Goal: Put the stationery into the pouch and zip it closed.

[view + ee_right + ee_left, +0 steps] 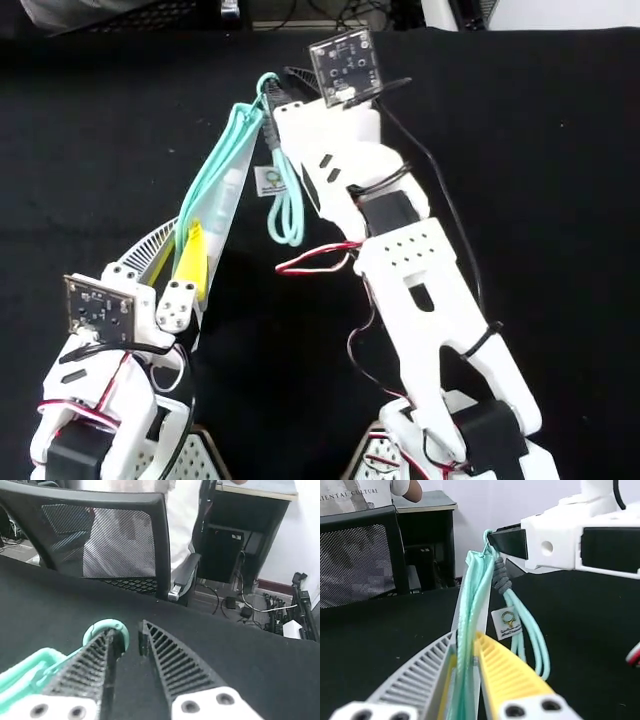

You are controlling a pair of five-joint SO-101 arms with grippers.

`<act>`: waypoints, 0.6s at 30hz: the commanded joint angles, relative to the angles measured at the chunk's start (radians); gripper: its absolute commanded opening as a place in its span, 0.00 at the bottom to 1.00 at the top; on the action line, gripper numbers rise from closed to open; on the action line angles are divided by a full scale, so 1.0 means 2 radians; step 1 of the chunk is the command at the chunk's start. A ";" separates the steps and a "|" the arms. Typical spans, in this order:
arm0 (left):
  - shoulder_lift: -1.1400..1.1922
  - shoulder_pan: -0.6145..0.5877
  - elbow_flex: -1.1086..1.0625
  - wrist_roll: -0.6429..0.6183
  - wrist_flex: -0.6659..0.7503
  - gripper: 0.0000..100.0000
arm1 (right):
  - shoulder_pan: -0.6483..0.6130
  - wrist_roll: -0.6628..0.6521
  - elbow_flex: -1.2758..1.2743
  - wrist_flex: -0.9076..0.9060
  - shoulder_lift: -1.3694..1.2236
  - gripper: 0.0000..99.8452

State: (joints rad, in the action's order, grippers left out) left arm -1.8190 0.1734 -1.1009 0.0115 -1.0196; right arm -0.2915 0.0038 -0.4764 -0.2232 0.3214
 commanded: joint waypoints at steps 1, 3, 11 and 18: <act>-0.003 -0.001 0.009 -0.002 -0.018 0.03 | 0.094 0.012 0.042 0.019 -0.003 0.01; -0.003 -0.001 0.009 -0.002 -0.018 0.03 | 0.094 0.012 0.042 0.019 -0.003 0.01; -0.003 -0.002 0.009 -0.002 -0.019 0.03 | 0.103 0.012 0.043 0.018 -0.003 0.01; -0.003 -0.002 0.009 -0.002 -0.019 0.03 | 0.098 0.012 0.041 0.018 -0.003 0.01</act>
State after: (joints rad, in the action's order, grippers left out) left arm -1.8174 0.1734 -1.1009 0.0115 -1.0196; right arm -0.2915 0.0100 -0.4764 -0.2232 0.3199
